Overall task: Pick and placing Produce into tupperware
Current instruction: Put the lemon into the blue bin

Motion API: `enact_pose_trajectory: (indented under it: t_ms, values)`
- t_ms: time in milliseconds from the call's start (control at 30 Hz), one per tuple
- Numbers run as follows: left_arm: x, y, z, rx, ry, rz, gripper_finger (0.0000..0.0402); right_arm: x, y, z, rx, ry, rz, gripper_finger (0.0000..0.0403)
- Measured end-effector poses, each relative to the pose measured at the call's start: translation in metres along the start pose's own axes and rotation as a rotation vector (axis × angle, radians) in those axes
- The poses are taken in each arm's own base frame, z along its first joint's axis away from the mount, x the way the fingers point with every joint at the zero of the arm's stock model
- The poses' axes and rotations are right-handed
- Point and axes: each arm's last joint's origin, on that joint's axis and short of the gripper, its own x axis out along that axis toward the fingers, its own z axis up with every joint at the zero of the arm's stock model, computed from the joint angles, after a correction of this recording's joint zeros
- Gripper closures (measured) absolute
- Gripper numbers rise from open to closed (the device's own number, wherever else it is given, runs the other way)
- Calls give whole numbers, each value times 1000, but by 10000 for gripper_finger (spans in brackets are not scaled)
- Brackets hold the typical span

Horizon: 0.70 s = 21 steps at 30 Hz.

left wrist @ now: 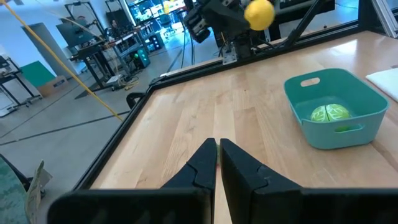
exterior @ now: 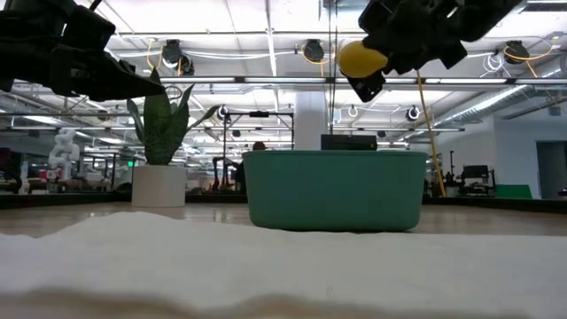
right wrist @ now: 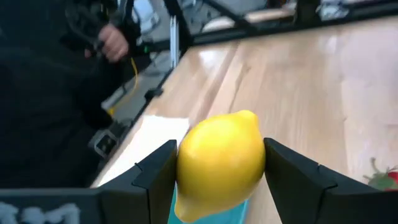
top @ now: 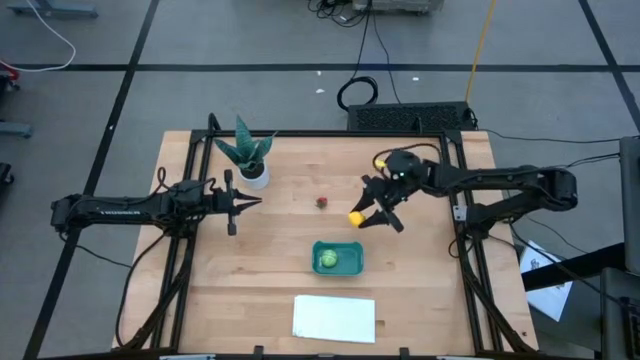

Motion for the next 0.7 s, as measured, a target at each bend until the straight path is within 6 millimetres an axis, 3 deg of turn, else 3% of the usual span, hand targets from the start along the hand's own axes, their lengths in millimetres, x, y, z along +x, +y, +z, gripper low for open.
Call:
enact_pose_trajectory:
  t_ms: [433,700]
  values:
    - [0,0,0,9,1,5,376,27,-10,20,-109,327,-54,202]
    - [0,0,0,10,2,5,376,57,-10,6,-212,502,-2,202]
